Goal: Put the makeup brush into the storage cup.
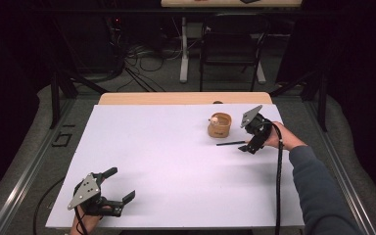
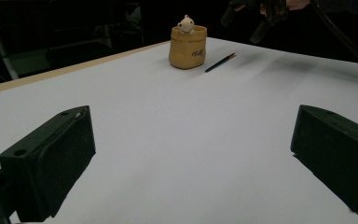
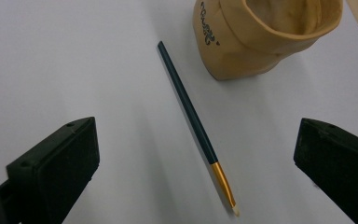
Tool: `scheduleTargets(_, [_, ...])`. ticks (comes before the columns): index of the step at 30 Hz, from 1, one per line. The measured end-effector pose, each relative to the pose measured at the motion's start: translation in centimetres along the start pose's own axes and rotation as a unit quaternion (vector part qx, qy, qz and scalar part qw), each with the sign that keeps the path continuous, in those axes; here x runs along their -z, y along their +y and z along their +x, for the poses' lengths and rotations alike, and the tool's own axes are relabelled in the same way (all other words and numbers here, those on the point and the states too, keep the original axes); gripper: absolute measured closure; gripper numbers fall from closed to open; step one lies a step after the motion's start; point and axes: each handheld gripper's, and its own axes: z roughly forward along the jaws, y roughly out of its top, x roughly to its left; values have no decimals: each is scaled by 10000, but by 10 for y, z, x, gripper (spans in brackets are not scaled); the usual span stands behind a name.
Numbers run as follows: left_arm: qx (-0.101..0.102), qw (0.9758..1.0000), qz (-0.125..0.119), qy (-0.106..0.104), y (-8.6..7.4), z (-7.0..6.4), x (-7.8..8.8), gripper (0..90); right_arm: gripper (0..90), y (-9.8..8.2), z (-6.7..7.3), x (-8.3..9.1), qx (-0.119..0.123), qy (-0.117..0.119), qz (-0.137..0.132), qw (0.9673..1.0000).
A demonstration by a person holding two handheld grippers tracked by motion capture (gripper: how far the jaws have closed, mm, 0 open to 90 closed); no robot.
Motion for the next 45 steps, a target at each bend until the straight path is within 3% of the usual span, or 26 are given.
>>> scheduleTargets(7, [-15,10000,13,-20,0,0,0,0,35,-3,-5,-5,11,33,180,9998])
scheduleTargets(9, [-21,10000,18,-23,0,0,0,0,46,-5,-6,-10,-6,-42,-57,10000])
scheduleTargets(12, [-23,10000,16,-23,0,0,0,0,61,-6,-7,-11,-6,-5,100,9999])
scheduleTargets(13, [-9,10000,7,-22,0,0,-1,0,69,-4,-10,-8,33,82,525,9986])
scheduleTargets(14, [-9,10000,8,-21,0,0,-1,0,81,-6,-10,-12,2,-1,304,9995])
scheduleTargets(16, [-21,10000,15,-26,0,0,-1,0,100,-7,-11,-14,29,29,363,9993])
scheduleTargets(18, [-21,10000,13,-3,0,0,-1,0,139,-8,-12,-18,21,21,269,9996])
scheduleTargets(22, [-27,10000,8,12,0,-1,-1,0,210,-9,-13,-23,60,11,330,9994])
scheduleTargets(25, [-14,10000,7,-48,0,0,-1,0,344,-12,-16,-28,43,63,557,9984])
scheduleTargets(26, [-14,10000,7,-48,0,0,-1,0,357,-14,-16,-31,21,10,367,9993])
scheduleTargets(27, [-16,10000,-12,-20,0,-1,-1,0,386,-12,-18,-27,77,123,791,9968])
scheduleTargets(28, [-23,10000,-7,-28,0,-1,-1,0,395,-11,-20,-26,79,189,1003,9948])
scheduleTargets(29, [-23,10000,-7,-28,0,-1,-1,0,424,-13,-20,-28,69,155,920,9956])
scheduleTargets(31, [-15,10000,2,-6,0,-1,-1,0,454,-19,-19,-37,-72,28,271,9996])
scheduleTargets(33, [-22,10000,-3,-12,0,-1,-2,0,497,-19,-21,-35,-61,130,492,9987])
scheduleTargets(35, [-35,10000,19,-24,0,-1,-2,0,530,-21,-22,-35,-50,153,547,9984])
scheduleTargets(40, [-53,10000,31,-65,0,-1,-2,0,575,-25,-24,-39,-116,166,466,9987])
scheduleTargets(41, [-52,10000,32,-66,0,-1,-2,0,590,-25,-25,-39,-98,190,524,9984])
scheduleTargets(42, [-49,10000,32,-68,0,-1,-2,0,612,-23,-29,-37,-194,374,735,9964])
scheduleTargets(43, [-47,10000,31,-64,0,-1,-2,0,632,-23,-30,-38,-238,343,530,9977])
scheduleTargets(45, [-46,9999,38,-85,0,-1,-2,0,644,-22,-31,-37,-231,353,513,9978])
